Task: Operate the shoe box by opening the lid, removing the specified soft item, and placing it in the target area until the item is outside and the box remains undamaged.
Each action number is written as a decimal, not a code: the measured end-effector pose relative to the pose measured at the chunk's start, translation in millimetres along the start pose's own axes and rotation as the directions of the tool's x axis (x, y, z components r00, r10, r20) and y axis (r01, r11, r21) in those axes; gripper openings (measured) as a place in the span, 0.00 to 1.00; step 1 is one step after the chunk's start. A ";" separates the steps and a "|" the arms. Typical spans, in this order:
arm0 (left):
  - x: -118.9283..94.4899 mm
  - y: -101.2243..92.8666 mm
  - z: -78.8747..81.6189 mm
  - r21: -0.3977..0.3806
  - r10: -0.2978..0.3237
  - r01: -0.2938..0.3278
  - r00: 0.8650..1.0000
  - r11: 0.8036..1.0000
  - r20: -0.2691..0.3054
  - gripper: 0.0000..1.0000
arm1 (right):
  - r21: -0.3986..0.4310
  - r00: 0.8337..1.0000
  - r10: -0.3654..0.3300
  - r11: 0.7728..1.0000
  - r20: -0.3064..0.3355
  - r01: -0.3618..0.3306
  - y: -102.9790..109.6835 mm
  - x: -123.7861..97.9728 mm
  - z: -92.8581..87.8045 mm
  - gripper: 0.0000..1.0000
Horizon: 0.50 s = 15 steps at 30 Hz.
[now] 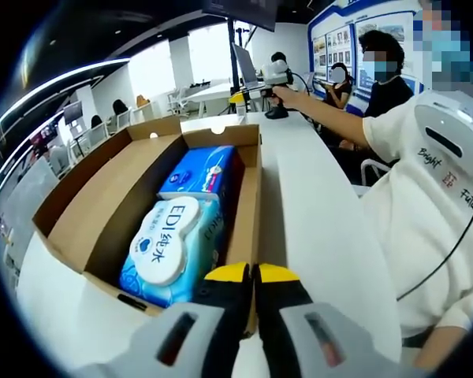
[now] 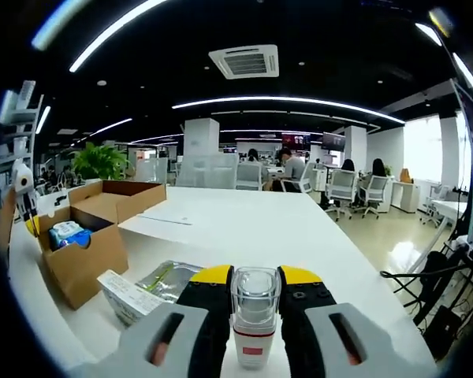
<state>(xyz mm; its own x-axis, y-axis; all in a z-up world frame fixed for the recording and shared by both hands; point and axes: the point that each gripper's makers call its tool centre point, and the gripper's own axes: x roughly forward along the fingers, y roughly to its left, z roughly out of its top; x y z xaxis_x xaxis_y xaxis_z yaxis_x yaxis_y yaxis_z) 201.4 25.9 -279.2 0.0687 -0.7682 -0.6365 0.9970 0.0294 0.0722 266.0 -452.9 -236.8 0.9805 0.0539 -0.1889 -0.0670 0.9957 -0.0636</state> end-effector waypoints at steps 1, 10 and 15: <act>0.0 -0.1 0.0 0.000 -0.001 0.001 1.000 1.000 0.000 0.03 | -0.008 1.000 0.002 1.000 0.007 -0.002 1.2 0.0 0.2 0.21; 0.0 0.2 0.1 -0.003 0.001 -0.001 1.000 1.000 -0.001 0.03 | -0.011 0.999 -0.037 0.999 -0.017 0.036 -7.3 -2.6 -3.5 0.22; 0.0 -0.3 0.2 -0.003 -0.002 0.002 1.000 1.000 -0.001 0.03 | -0.061 0.998 -0.052 0.997 -0.031 0.050 -6.3 -3.5 -9.2 0.30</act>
<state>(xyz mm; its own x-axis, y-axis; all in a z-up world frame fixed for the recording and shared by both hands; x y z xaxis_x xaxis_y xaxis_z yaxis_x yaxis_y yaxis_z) 201.1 25.8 -279.1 0.0672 -0.7677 -0.6373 0.9972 0.0304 0.0686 261.2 -460.1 -244.7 0.9764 -0.0006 -0.2160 -0.0288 0.9907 -0.1326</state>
